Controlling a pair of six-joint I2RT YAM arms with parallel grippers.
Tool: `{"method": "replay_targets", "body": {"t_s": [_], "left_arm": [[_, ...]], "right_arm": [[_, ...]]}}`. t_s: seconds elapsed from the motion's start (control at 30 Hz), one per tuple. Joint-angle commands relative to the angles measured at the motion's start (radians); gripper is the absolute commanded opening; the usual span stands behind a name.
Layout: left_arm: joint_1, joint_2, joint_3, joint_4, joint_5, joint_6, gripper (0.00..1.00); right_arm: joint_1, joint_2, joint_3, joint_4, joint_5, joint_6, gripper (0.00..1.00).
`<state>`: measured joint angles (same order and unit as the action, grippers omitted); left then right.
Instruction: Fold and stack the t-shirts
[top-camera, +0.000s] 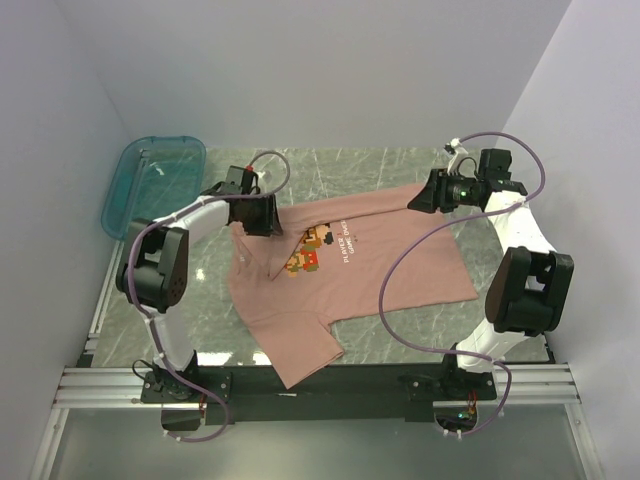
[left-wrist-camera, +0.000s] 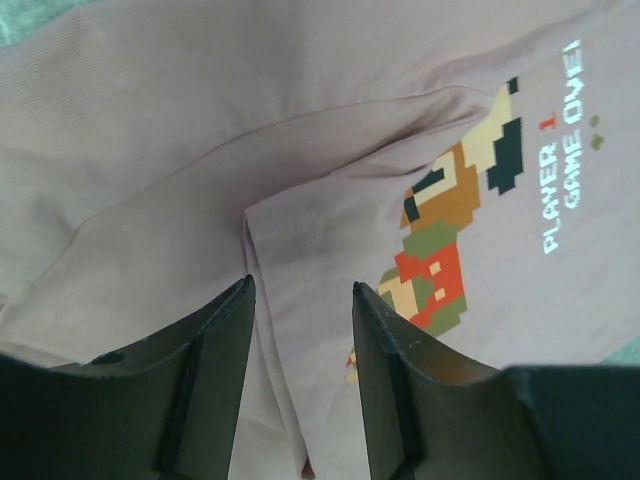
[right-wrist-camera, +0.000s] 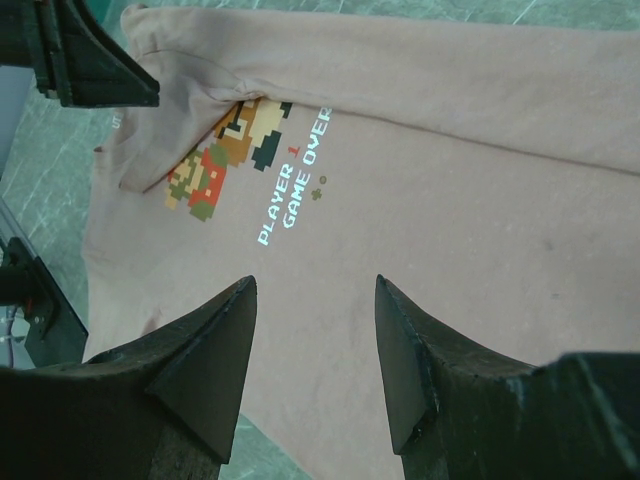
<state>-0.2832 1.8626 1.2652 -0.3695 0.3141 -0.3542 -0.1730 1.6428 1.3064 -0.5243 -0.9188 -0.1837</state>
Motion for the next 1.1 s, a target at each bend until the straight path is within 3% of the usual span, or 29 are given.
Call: {"method": "replay_targets", "body": {"t_s": [0.0,0.67,1.07], "left_arm": [[-0.008,0.024,0.059,-0.023,-0.047,0.031,0.49],[-0.025,0.098,0.109,-0.103,-0.061,0.060,0.47],[-0.030,0.112,0.118,-0.117,-0.043,0.063,0.37]], "right_arm": [[-0.014,0.006,-0.002,0.023,-0.028,-0.010,0.57],[-0.037,0.014,-0.004,0.026,-0.045,0.003,0.57],[-0.046,0.018,-0.001,0.021,-0.051,0.009,0.57]]}}
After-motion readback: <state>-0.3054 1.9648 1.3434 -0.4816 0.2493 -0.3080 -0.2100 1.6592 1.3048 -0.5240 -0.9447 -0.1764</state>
